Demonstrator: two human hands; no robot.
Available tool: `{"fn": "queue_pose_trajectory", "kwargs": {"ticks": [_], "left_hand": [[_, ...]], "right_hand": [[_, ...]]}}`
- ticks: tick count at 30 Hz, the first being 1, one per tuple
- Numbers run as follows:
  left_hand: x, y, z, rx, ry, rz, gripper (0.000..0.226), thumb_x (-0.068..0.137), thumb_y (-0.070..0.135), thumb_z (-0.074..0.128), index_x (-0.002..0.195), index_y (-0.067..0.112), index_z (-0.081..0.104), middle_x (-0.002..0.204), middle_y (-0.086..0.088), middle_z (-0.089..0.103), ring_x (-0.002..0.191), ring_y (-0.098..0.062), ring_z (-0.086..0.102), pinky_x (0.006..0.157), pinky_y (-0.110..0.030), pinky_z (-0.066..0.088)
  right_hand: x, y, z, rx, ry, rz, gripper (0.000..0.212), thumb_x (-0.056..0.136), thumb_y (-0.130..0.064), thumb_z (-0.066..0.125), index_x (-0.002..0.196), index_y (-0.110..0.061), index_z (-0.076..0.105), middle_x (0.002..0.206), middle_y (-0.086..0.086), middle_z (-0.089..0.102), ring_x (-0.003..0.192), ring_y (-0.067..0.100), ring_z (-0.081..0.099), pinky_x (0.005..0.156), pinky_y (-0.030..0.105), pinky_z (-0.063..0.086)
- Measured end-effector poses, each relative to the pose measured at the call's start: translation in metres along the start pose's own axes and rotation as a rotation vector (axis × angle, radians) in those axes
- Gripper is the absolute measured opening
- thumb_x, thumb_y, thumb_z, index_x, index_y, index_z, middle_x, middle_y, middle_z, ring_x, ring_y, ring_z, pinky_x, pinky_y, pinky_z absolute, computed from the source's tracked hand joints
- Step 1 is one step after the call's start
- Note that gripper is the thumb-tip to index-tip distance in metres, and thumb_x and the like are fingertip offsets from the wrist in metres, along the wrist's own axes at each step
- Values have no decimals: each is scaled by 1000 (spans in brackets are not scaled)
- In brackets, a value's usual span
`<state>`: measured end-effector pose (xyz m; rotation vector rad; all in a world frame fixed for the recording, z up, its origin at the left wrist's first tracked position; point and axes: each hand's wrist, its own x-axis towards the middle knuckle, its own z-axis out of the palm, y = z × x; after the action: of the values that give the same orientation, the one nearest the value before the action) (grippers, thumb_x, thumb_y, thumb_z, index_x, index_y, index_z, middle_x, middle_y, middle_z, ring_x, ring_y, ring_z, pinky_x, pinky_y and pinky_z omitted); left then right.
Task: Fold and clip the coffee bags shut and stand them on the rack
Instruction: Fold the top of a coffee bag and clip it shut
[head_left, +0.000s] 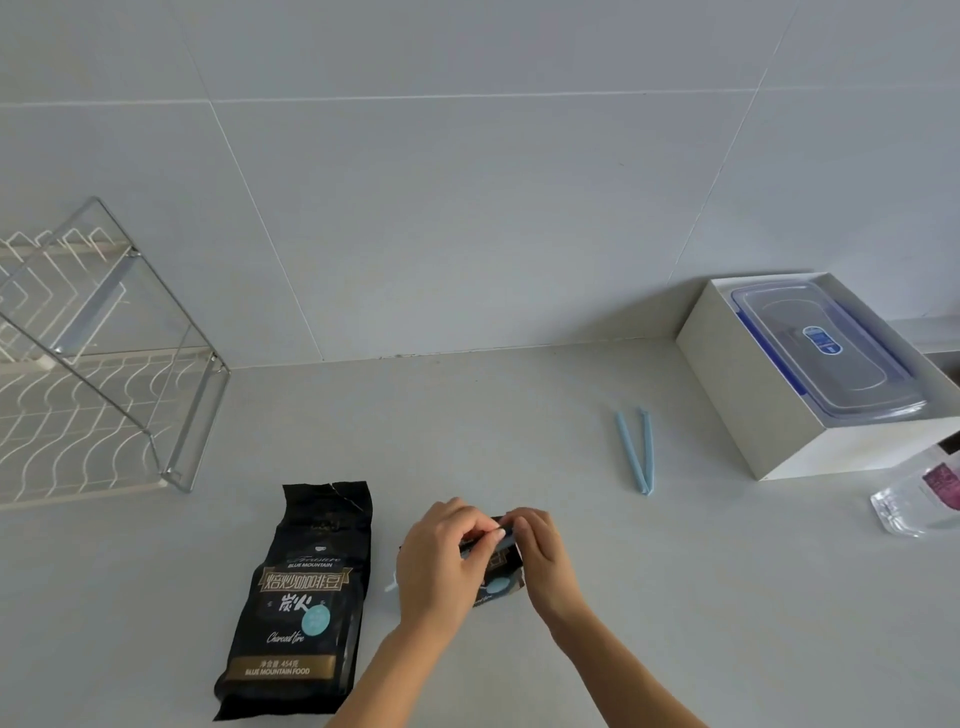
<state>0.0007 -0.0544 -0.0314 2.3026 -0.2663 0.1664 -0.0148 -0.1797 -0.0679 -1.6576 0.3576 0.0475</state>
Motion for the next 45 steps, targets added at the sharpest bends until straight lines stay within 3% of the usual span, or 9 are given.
{"fn": "queue_pose_trajectory", "kwargs": {"ticks": [8,13,16,24,29,32,36,40,45], "left_hand": [[2,-4,2,194,-168,75,19,80,45,58,94,32,58,91,13,60,83,-3,57,63,-23,46],[-3,-7,1,157,-117,82,9,82,31,63,90,32,67,78,12,61,74,-5,57,54,-20,40],[-9,-7,1,103,-94,66,9,80,29,65,88,31,69,70,14,57,66,1,52,52,-9,31],[-9,-5,4,23,-135,1,10,79,34,65,89,34,68,66,18,57,68,-2,55,49,-10,32],[2,-7,-10,-64,-291,-39,17,79,32,65,96,38,66,80,24,62,78,4,59,66,-21,48],[8,-15,-23,-52,-378,-27,22,78,27,67,99,34,66,92,20,64,89,2,59,77,-21,47],[4,-37,-37,-24,-312,-68,18,77,23,72,93,31,70,90,16,64,90,-2,57,77,-22,47],[-6,-42,-33,-253,-216,-194,18,72,13,78,78,30,73,77,13,72,78,-2,66,69,-10,49],[-5,-47,-24,-375,-141,-337,8,69,10,79,71,16,74,66,2,74,64,-5,67,58,-12,49]], "right_hand": [[6,-5,1,80,-35,131,32,98,-21,40,75,-9,59,94,9,51,85,12,51,71,16,41],[8,-5,-4,25,-98,106,31,96,-17,43,70,-20,60,94,5,52,84,8,52,70,12,42],[5,1,-6,4,-100,53,30,98,-15,41,75,-19,60,94,2,52,79,0,53,71,7,42],[4,17,-8,-175,-96,-72,26,100,-11,33,78,-13,47,74,1,46,69,14,42,68,31,37],[12,11,-13,-183,-112,-52,23,99,-13,39,78,-11,49,73,0,48,70,14,44,67,28,38],[13,8,-13,-136,-89,-51,28,99,-17,39,78,-17,57,84,5,58,81,16,53,75,29,42],[8,2,-15,-91,-135,-74,31,97,-31,44,79,-31,69,95,-4,64,96,6,57,81,14,44],[9,-4,-19,-127,-162,-95,27,86,-44,55,78,-24,70,96,0,63,100,17,58,89,32,46],[9,-7,-13,-414,-161,-222,26,70,-37,78,89,-21,70,101,-14,59,99,5,53,83,22,45]]}}
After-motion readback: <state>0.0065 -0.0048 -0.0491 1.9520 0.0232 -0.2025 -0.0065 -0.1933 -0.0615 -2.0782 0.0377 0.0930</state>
